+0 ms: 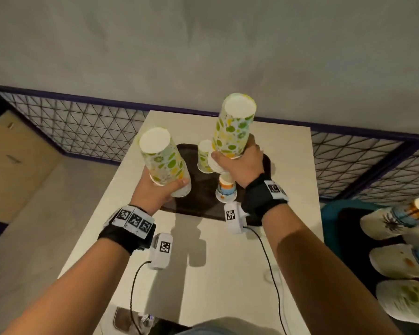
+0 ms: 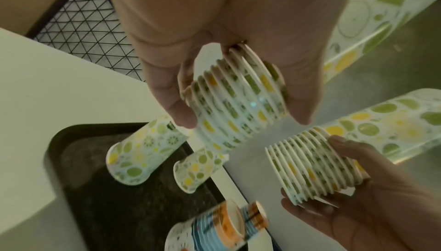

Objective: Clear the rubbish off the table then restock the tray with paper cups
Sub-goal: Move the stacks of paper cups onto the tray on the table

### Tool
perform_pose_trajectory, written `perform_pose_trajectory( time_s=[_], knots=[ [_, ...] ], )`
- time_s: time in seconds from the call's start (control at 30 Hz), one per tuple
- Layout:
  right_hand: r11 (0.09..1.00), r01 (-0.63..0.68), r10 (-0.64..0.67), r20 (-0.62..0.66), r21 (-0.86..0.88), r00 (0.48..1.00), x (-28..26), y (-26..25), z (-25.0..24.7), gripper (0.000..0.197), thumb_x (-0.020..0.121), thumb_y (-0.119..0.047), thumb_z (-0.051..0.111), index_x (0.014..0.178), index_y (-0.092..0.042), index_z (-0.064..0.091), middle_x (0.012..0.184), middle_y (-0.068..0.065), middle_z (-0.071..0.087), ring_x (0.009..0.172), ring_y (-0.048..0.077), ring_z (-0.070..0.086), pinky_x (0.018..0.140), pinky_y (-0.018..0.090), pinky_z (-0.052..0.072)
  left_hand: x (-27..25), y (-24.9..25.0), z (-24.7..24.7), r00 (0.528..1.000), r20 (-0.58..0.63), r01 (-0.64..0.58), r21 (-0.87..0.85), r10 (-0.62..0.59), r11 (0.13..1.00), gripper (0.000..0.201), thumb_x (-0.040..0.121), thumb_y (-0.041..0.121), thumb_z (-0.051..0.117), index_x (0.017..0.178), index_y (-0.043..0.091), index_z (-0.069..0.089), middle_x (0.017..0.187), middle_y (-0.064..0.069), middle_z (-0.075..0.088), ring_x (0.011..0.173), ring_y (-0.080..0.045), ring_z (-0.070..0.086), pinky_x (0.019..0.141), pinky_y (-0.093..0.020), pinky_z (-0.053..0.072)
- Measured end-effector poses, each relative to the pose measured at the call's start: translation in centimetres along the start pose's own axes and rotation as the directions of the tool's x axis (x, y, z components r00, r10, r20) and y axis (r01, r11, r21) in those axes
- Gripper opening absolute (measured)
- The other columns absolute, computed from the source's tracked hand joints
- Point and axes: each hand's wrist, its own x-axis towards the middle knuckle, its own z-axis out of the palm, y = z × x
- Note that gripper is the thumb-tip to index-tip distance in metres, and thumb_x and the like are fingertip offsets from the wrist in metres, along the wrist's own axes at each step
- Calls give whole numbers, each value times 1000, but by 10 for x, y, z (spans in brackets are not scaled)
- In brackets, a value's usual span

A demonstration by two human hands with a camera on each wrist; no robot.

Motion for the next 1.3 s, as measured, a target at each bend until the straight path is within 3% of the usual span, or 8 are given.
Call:
perform_pose_trajectory(
  time_s=[0.1,0.2,0.53,0.67,0.8,0.9,1.03,1.3],
  knots=[
    [998,-49,50,6,-49,999,39,-12,29,98,58,-56,87,140,-26,41,129,6,50,119,27,56,103,37,47,42,-5,-8,998,-29,53,42,-52,998,102,43,61,102,132,33,58,123,6,77,115,-21,74,95,-58,61],
    [990,-79,83,27,-120,996,68,-7,54,95,66,-50,87,143,-24,35,133,9,43,122,30,52,98,34,43,68,-12,-6,995,1,98,81,-98,992,103,43,53,100,133,28,56,122,3,76,112,-21,74,94,-57,62],
    [984,-106,116,72,-141,991,100,15,89,98,65,-45,89,143,-22,35,134,10,42,125,29,48,97,31,40,96,-26,6,981,-14,196,32,-196,980,108,40,49,98,136,33,51,123,8,72,113,-19,71,98,-50,60],
    [978,-110,128,95,-177,987,101,17,87,102,65,-42,90,147,-24,30,137,11,43,126,28,47,104,35,41,100,-33,9,975,-32,221,61,-219,973,132,29,63,103,144,35,45,131,6,69,119,-23,69,104,-52,57],
    [973,-99,118,83,-211,989,110,25,107,96,67,-38,89,144,-31,32,135,10,43,123,29,48,105,38,43,114,-33,4,991,-82,125,224,-109,966,96,69,38,98,150,32,47,129,8,60,119,-13,55,102,-30,45],
    [961,-94,108,40,-262,993,115,25,107,84,73,-34,86,142,-24,38,132,12,47,121,33,53,103,37,43,115,-28,5,993,-105,74,276,-46,958,76,74,31,96,140,24,59,131,2,69,122,-22,64,98,-31,50],
    [950,-98,118,53,-295,992,115,28,109,81,76,-35,84,142,-24,39,131,12,52,121,33,54,103,41,45,119,-29,7,994,-98,68,311,-39,948,75,76,29,94,142,22,59,134,-1,70,124,-23,65,97,-29,49],
    [945,-128,156,70,-300,985,91,6,81,95,80,-33,81,155,-23,22,151,12,41,137,32,45,108,38,39,98,-15,1,998,-69,23,337,1,941,123,65,33,100,164,26,26,154,-11,50,144,-31,48,119,-49,43]
  ],
)
